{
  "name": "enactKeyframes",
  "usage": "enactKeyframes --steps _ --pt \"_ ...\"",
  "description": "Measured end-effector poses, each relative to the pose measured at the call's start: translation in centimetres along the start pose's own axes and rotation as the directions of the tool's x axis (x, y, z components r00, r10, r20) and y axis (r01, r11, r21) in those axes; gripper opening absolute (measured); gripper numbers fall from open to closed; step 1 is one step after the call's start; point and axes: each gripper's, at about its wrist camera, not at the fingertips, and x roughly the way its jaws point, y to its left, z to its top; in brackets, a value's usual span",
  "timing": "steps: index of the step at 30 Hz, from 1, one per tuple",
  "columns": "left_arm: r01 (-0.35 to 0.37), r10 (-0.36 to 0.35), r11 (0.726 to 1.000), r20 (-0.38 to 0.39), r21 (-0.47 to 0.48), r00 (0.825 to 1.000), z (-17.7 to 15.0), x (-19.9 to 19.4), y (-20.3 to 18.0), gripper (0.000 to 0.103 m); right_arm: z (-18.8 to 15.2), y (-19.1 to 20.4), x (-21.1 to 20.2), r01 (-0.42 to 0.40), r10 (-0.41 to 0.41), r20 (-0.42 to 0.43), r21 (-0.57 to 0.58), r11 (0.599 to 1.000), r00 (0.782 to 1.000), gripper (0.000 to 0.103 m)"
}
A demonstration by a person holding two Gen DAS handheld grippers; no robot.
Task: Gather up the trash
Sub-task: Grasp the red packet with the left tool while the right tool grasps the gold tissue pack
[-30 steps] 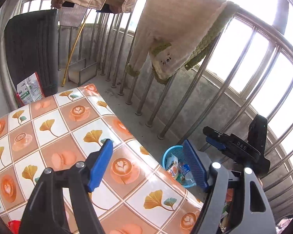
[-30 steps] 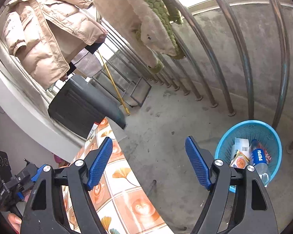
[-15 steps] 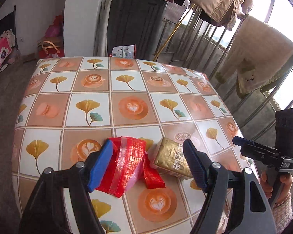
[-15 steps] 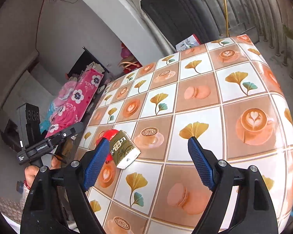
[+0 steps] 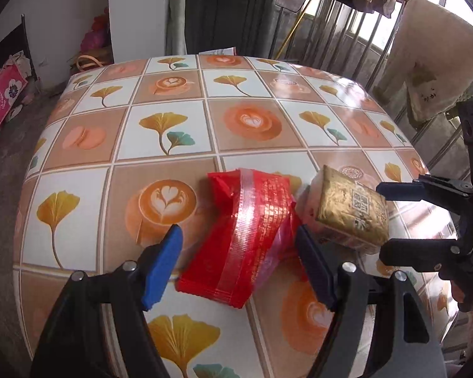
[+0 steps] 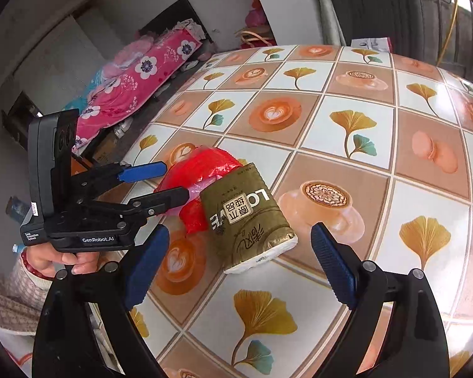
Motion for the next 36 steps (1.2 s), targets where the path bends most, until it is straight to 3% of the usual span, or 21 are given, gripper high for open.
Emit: enactKeyframes --steps 6,10,16,21,36 --pt "-0.012 0.012 1.000 -0.001 0.027 1.000 0.0 -0.2 -0.2 0.057 0.2 1.0 2.4 0.046 -0.052 -0.060 -0.097 0.994 0.997 0.087" --pt "-0.028 0.028 0.999 0.006 0.035 1.000 0.3 0.1 -0.4 0.049 0.4 0.9 2.8 0.066 -0.072 -0.056 -0.111 0.992 0.996 0.087" --pt "-0.048 0.047 0.998 0.013 0.047 0.999 0.0 0.3 -0.5 0.039 0.5 1.1 2.9 0.106 -0.113 -0.047 -0.126 0.986 0.992 0.076" --pt "-0.052 0.051 0.998 0.016 0.037 0.999 0.0 0.2 -0.3 0.035 0.4 0.9 2.6 0.107 -0.112 -0.040 -0.114 0.988 0.993 0.061" --pt "-0.088 0.086 0.995 0.042 0.045 0.995 0.0 -0.5 -0.2 0.022 -0.2 0.2 1.7 0.115 -0.116 -0.019 -0.054 0.992 0.993 0.058"
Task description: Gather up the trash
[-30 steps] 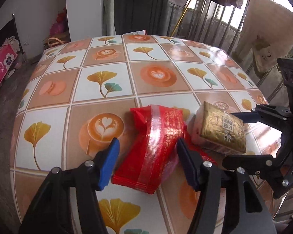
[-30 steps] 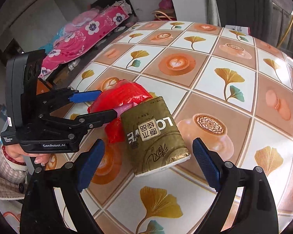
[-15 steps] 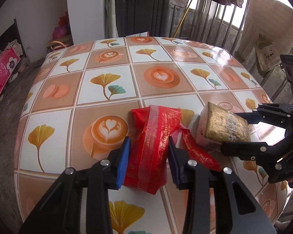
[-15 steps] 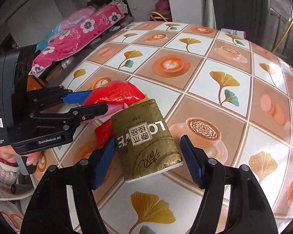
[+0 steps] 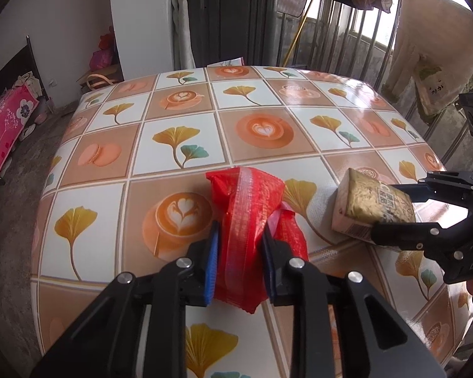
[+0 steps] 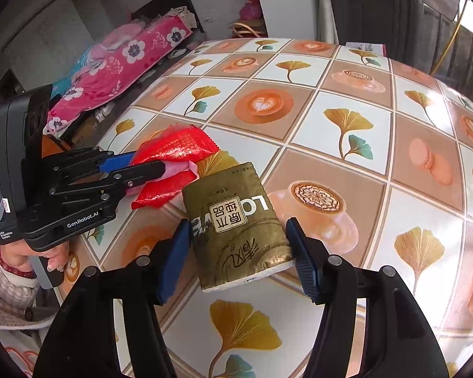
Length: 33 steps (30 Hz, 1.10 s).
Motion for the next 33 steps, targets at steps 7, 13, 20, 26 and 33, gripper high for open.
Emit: enactKeyframes --steps 7,13,20,26,33 --pt "-0.023 0.023 0.999 0.018 0.022 1.000 0.1 -0.5 0.1 0.020 -0.3 -0.6 -0.6 0.006 -0.006 0.016 0.033 0.999 1.000 0.058" --pt "-0.025 0.025 0.999 0.043 0.020 0.999 0.6 -1.7 -0.2 0.018 -0.3 -1.1 -1.5 -0.008 0.005 0.044 0.069 0.998 0.999 0.057" --pt "0.019 -0.022 0.999 0.100 0.028 0.995 2.7 -4.4 -1.7 0.018 -0.7 -2.5 -5.3 -0.009 -0.010 0.146 0.134 0.991 0.989 0.057" --pt "0.106 -0.119 0.990 0.148 0.092 0.982 5.4 -6.5 -5.8 0.018 -2.3 -5.4 -10.9 0.026 -0.092 0.269 0.237 0.971 0.959 0.057" --pt "0.286 -0.326 0.929 0.154 0.236 0.933 9.5 -7.8 -15.1 0.018 -7.3 -11.1 -20.1 0.118 -0.337 0.409 0.474 0.872 0.848 0.057"
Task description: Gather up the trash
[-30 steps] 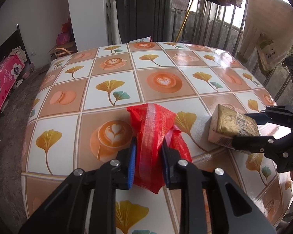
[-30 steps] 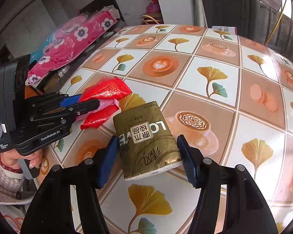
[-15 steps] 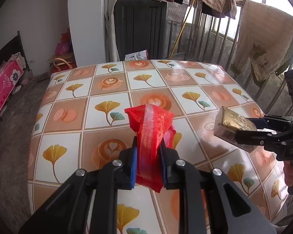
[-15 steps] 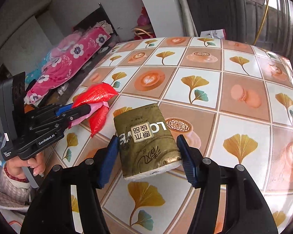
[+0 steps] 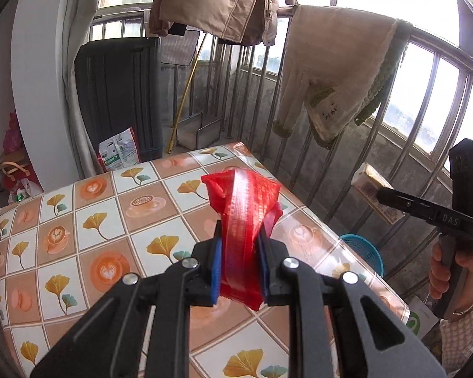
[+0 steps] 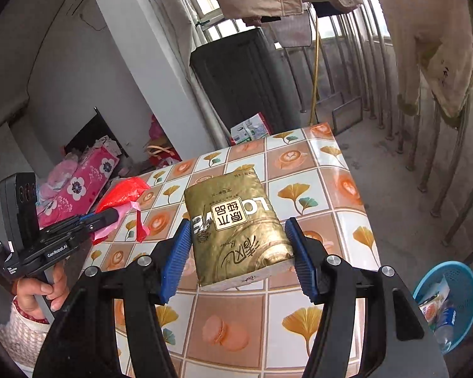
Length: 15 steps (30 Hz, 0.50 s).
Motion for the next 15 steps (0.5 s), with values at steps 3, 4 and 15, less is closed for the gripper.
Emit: enactKeyframes --steps 3,4,15 --pt "0.113 -0.112 0.989 -0.017 0.095 0.994 2.7 2.5 -5.2 0.018 0.6 -4.6 -3.7 0.097 -0.108 0.090 0.117 0.988 0.990 0.057" --pt "0.145 -0.142 0.982 -0.027 0.120 0.989 3.4 3.4 -7.1 0.018 0.5 -6.3 -4.9 0.129 -0.149 0.113 0.165 0.978 0.982 0.057" --pt "0.503 -0.397 0.845 -0.418 0.182 0.817 3.5 19.9 -27.3 0.018 -7.5 -22.0 -9.7 0.327 -0.446 0.030 0.637 0.699 0.895 0.057"
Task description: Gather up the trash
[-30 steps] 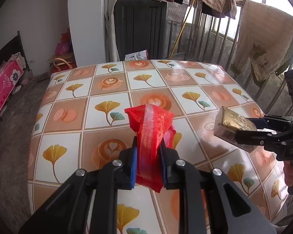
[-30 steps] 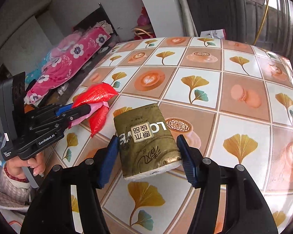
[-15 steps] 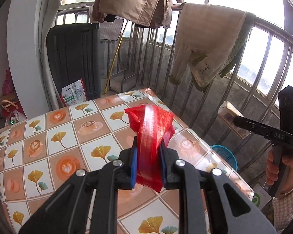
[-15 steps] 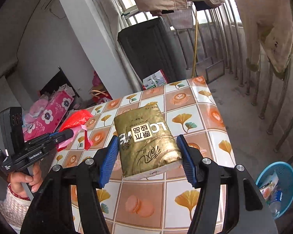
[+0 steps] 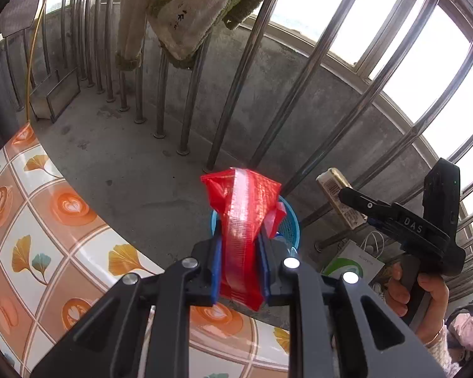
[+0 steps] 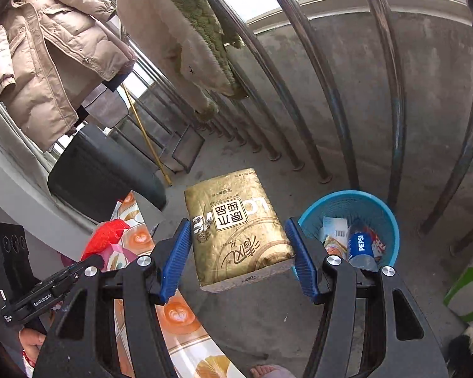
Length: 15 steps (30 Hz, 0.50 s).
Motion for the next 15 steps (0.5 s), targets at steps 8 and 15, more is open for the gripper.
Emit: enactKeyframes --steps 8,15 --pt "0.030 -0.035 0.999 -0.219 -0.029 0.975 2.8 13.8 -3.6 0.022 0.1 -8.3 5.3 0.081 -0.069 -0.054 0.271 0.959 0.996 0.058" --pt "0.064 -0.105 0.985 -0.261 -0.160 0.960 4.3 20.2 -3.1 0.056 1.1 -15.3 8.5 0.207 -0.192 -0.077 0.410 0.888 0.978 0.080"
